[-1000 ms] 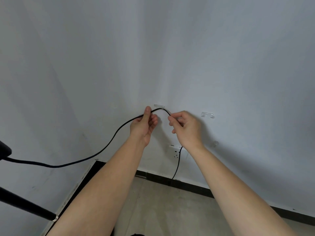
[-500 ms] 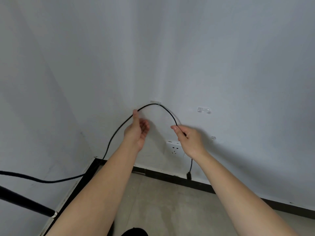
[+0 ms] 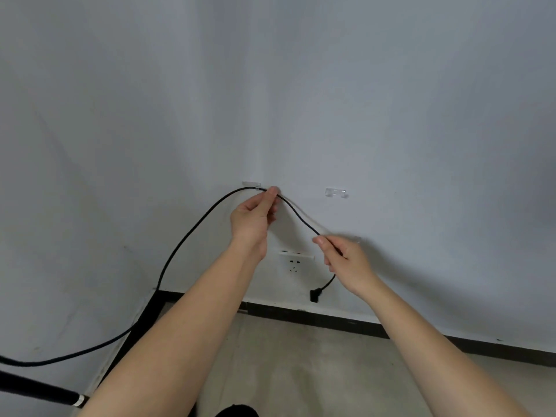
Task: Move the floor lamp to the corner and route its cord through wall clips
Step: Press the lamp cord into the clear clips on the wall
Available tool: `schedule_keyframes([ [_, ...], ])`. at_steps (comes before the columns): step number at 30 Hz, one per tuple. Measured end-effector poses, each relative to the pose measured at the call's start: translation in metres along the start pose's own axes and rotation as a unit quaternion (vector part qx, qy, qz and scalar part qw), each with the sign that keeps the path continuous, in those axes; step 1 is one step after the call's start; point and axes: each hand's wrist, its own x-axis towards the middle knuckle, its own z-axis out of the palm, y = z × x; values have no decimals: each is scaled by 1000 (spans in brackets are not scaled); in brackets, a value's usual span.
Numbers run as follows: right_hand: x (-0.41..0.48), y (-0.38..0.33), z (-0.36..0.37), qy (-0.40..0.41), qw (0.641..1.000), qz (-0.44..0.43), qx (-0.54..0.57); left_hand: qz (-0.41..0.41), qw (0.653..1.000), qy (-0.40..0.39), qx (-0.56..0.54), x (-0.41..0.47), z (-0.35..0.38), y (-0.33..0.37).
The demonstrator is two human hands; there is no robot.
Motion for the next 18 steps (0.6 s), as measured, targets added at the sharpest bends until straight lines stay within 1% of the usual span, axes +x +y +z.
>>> schedule_keyframes([
  [3, -12, 16, -15, 29, 999, 30, 27, -3, 1000, 12, -27, -4, 6, -4],
  [7, -10, 9, -23, 89, 992, 45, 73, 27, 999, 29, 29, -5, 8, -7],
  [9, -4, -3, -26, 117, 988, 38, 92, 28, 998, 29, 41, -3, 7, -6],
  [11, 1, -14, -29, 127, 984, 29, 118, 19, 998, 20, 50, -3, 8, -5],
  [13, 5, -24, -30, 126, 984, 20, 128, 6, 996, -7, 84, -6, 11, -9],
  [15, 6, -30, -27, 116, 986, 3, 116, -12, 991, -59, 123, -14, 18, -16],
  [18, 3, -35, -24, 94, 991, -26, 95, -31, 982, -129, 137, -26, 33, -25],
])
